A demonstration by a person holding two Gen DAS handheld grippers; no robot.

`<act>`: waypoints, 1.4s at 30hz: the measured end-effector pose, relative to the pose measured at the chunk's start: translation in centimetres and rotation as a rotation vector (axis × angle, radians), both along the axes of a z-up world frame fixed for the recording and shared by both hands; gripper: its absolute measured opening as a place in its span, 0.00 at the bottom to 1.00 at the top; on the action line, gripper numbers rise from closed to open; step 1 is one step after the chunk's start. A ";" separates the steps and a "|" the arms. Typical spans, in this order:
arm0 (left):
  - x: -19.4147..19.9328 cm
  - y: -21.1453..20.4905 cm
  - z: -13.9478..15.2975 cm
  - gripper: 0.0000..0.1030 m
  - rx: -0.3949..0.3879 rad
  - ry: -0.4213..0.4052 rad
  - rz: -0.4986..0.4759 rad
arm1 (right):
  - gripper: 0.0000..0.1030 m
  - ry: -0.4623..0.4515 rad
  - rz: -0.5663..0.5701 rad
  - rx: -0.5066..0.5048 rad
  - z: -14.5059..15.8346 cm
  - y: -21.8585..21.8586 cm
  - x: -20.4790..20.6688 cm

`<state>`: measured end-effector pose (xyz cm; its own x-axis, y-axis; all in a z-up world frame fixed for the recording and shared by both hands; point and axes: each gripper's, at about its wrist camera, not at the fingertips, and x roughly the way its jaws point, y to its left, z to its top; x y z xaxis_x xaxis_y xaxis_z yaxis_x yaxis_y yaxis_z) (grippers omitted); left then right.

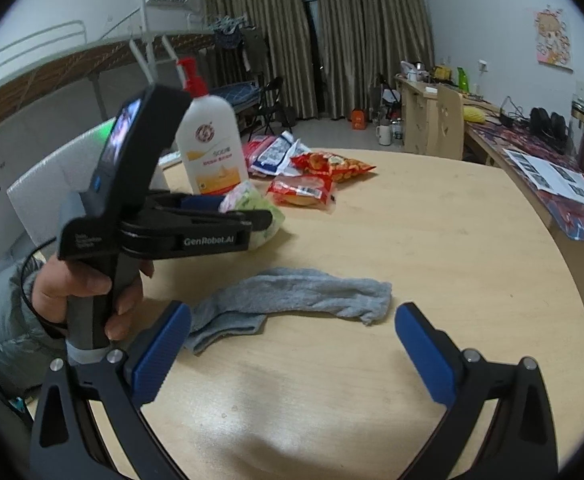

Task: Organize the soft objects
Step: 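Lift the floral packet with the left tool while the right tool grasps the grey sock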

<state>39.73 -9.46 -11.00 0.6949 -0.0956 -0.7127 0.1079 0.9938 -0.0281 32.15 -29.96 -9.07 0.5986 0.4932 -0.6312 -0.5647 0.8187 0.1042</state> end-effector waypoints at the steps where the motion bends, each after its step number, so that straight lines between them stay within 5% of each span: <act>1: -0.1 0.0 0.1 0.56 -0.001 -0.001 -0.002 | 1.00 0.005 0.006 -0.006 -0.1 0.1 0.1; 16: -4.9 0.5 4.0 0.56 0.008 -0.125 -0.021 | 1.00 0.035 0.043 -0.055 -0.6 2.4 1.6; 30: -6.7 1.8 4.3 0.56 0.001 -0.147 -0.024 | 1.00 0.094 0.031 -0.152 -2.6 4.4 3.8; 39: -7.9 1.4 4.6 0.56 0.011 -0.176 -0.043 | 0.75 0.127 0.014 -0.195 -3.8 4.9 3.7; 42: -8.2 1.4 4.7 0.56 0.008 -0.182 -0.043 | 0.56 0.124 0.005 -0.181 -3.6 4.9 3.6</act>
<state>31.53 -8.09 -6.28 0.8081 -0.1224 -0.5761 0.1525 0.9883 0.0039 35.74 -25.07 -12.71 0.5088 0.3682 -0.7782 -0.5610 0.8275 0.0248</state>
